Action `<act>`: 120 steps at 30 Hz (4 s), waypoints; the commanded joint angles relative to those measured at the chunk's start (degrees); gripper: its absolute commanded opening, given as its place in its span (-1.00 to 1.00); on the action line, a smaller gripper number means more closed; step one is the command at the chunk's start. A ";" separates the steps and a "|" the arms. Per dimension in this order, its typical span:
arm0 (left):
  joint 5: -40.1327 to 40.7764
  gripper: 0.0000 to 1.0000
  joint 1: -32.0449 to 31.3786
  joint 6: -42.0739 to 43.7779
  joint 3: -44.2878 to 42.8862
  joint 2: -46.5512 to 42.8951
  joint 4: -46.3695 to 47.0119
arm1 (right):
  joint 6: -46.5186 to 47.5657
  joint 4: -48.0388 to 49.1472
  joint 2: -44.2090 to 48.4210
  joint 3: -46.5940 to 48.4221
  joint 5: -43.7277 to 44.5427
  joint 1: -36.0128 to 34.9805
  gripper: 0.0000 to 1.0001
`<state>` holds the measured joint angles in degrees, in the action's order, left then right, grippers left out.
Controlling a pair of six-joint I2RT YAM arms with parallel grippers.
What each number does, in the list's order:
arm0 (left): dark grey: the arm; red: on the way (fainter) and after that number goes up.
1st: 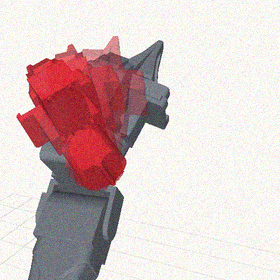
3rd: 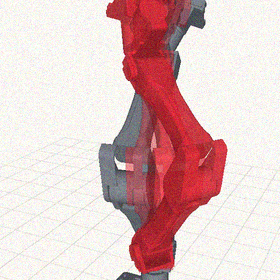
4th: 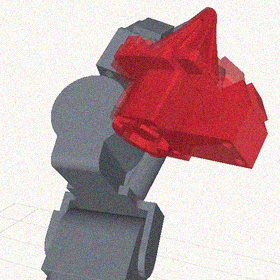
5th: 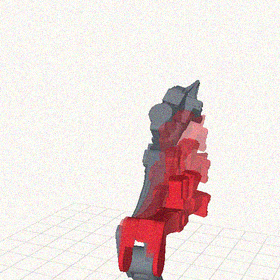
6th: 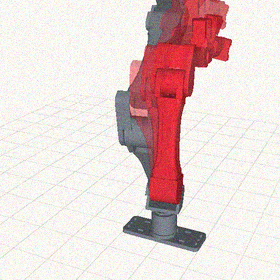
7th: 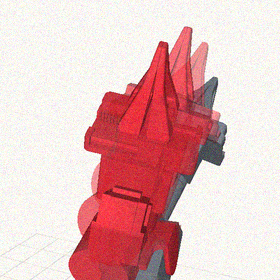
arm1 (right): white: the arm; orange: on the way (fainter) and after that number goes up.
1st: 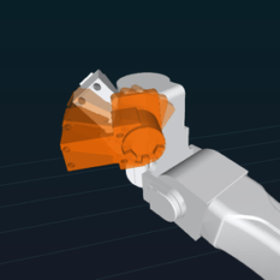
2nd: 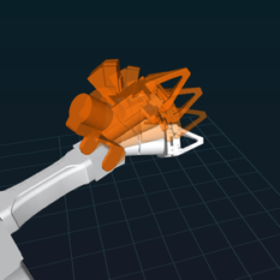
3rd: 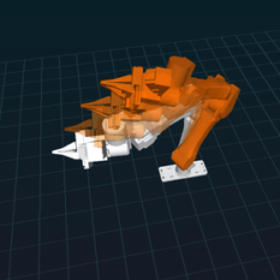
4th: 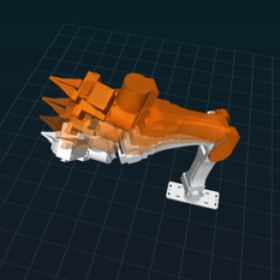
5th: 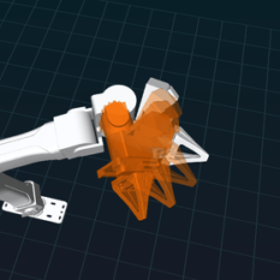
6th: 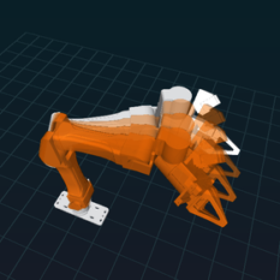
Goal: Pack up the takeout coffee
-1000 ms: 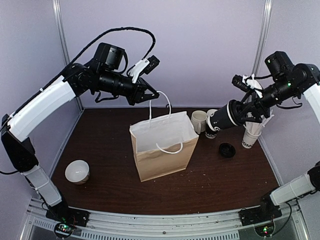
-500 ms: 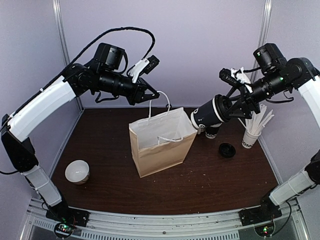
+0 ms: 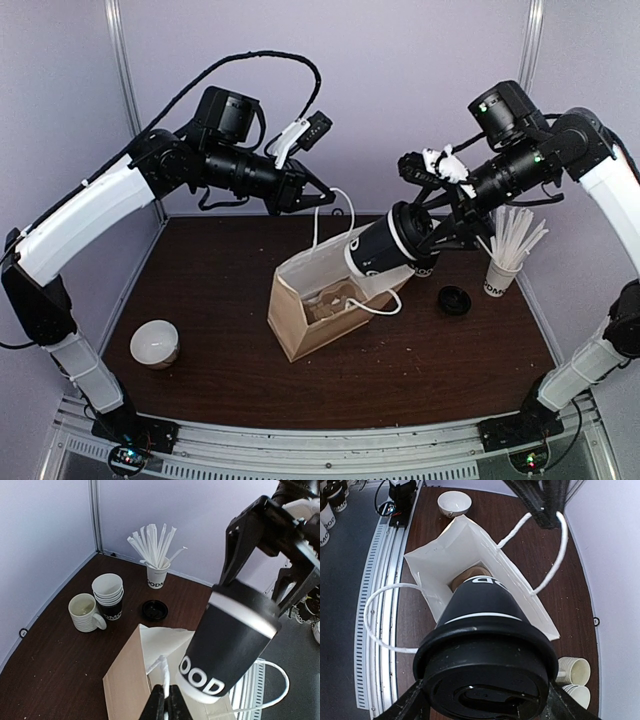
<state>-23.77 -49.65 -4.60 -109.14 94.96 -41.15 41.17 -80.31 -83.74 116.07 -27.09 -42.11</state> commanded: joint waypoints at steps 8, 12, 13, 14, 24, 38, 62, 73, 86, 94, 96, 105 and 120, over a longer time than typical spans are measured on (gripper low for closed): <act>0.88 -0.91 -2.04 -0.76 0.26 0.61 2.37 | 5.71 4.40 -0.75 -10.72 14.87 -12.64 0.19; 1.53 -0.10 -2.48 -0.63 1.17 0.30 1.07 | 5.74 4.10 -0.80 -13.05 15.50 -16.52 0.19; 1.90 0.03 -2.71 -0.34 1.47 0.00 0.61 | 5.86 3.75 -0.88 -13.40 15.64 -17.54 0.18; 2.19 0.12 -3.07 0.31 1.82 -0.30 -0.12 | 6.01 3.19 -0.89 -13.82 15.71 -18.50 0.18; 3.85 0.51 -4.58 2.84 9.15 -8.76 0.79 | 7.00 -0.69 2.98 -21.20 18.28 -27.49 0.18; 16.75 0.40 -10.08 -7.09 14.56 -8.65 3.00 | 8.13 10.52 8.81 -30.73 37.55 -28.66 0.11; 37.97 0.46 -26.99 -14.40 7.96 -4.31 -12.34 | 4.86 11.70 6.61 -27.82 37.65 -28.61 0.10; 45.16 0.43 -26.69 -11.78 -2.54 3.06 -22.76 | 4.53 10.94 8.80 -29.82 34.45 -28.56 0.10; 45.25 0.34 -23.29 -7.58 -9.43 6.95 -26.20 | 3.66 9.94 9.56 -31.57 27.94 -28.56 0.11; 43.66 0.35 -21.29 -4.97 -9.77 7.39 -23.92 | 2.20 8.55 7.32 -29.36 20.48 -28.69 0.13; 42.79 0.34 -21.33 -4.52 -9.75 7.32 -23.12 | 1.87 8.21 6.88 -29.16 18.41 -28.65 0.13; 25.99 0.50 -21.39 -3.24 -1.79 -2.05 -9.55 | 0.09 9.63 5.87 -26.70 16.58 -28.65 0.13; 35.27 0.59 -20.52 1.70 15.32 -18.29 5.22 | 1.31 11.93 3.17 -25.18 28.20 -29.79 0.11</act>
<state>6.85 -71.00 -5.15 -96.33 77.32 -41.15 40.73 -68.88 -83.13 90.85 -6.94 -71.57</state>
